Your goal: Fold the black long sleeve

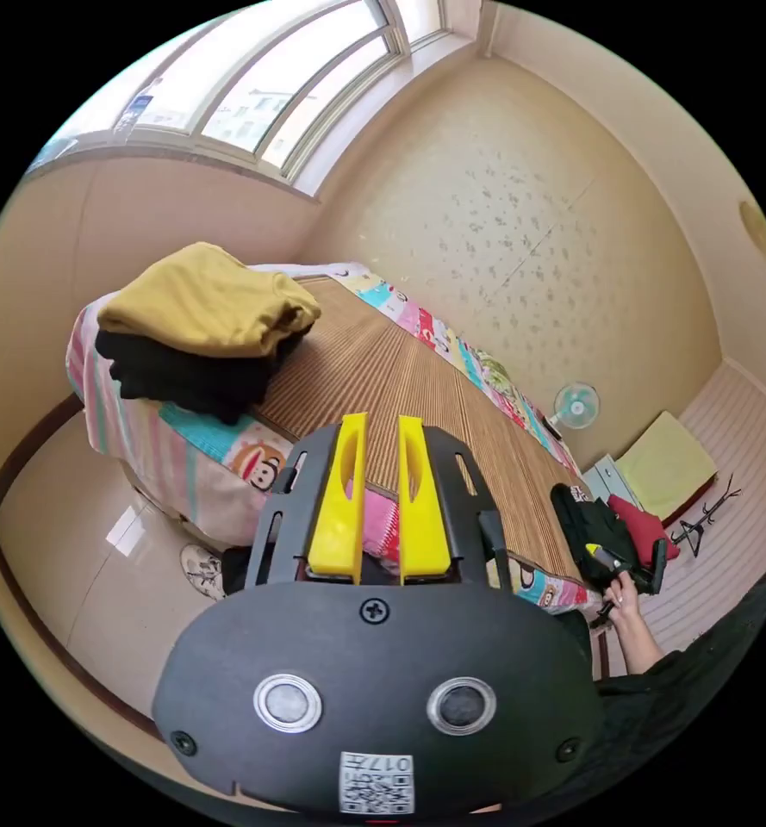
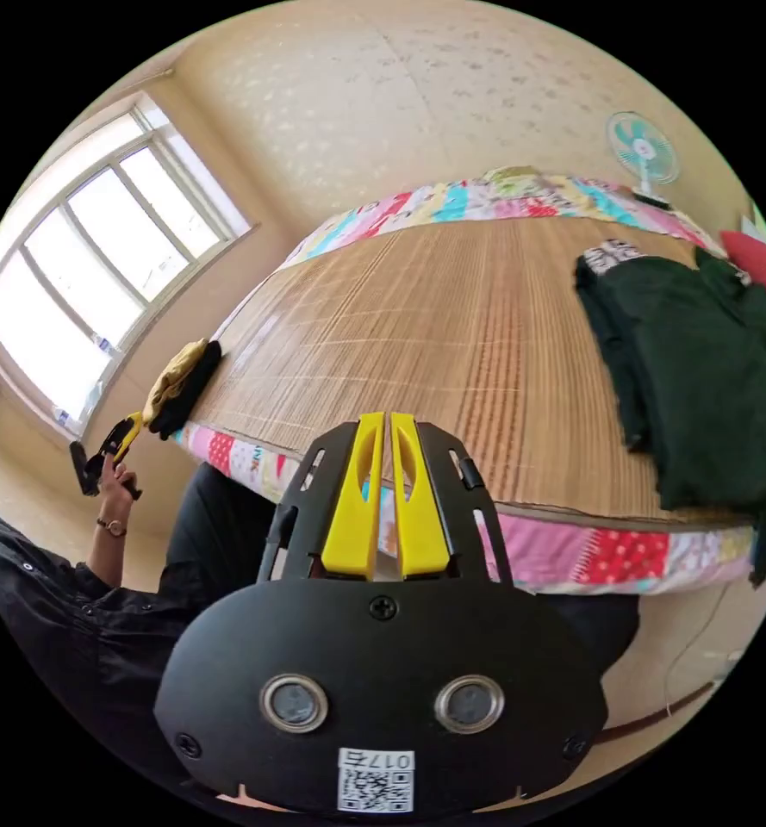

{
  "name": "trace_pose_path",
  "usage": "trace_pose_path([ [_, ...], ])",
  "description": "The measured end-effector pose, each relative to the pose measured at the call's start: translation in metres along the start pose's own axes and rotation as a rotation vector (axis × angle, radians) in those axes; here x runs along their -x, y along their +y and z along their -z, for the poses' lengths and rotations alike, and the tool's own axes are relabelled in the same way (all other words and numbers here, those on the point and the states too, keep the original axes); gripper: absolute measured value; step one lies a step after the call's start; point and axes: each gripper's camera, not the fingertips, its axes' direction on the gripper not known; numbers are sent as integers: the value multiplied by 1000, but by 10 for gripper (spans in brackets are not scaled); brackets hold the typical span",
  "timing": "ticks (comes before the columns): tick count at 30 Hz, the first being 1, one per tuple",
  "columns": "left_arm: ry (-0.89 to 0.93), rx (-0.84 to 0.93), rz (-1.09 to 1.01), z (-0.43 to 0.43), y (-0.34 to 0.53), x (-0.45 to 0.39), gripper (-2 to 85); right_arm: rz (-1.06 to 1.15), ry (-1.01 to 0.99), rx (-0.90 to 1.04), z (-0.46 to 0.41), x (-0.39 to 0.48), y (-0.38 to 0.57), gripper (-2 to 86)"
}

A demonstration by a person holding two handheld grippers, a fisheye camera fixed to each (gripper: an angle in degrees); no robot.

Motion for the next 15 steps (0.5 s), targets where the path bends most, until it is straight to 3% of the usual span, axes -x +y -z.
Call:
trace_pose_path([
  [3, 99, 167, -70, -53, 36, -49, 62, -108, 274, -192, 82, -36, 21, 31],
  [6, 267, 344, -150, -107, 61, -101, 62, -236, 425, -285, 134, -69, 29, 62],
  [9, 396, 453, -241, -136, 83, -155, 58, -387, 471, -298, 161, -100, 35, 73],
  [12, 452, 505, -315, -146, 100, -194, 55, -411, 531, -432, 191, -101, 43, 79],
  [15, 499, 516, -327, -150, 113, -206, 54, -395, 462, -423, 195, -110, 28, 86],
])
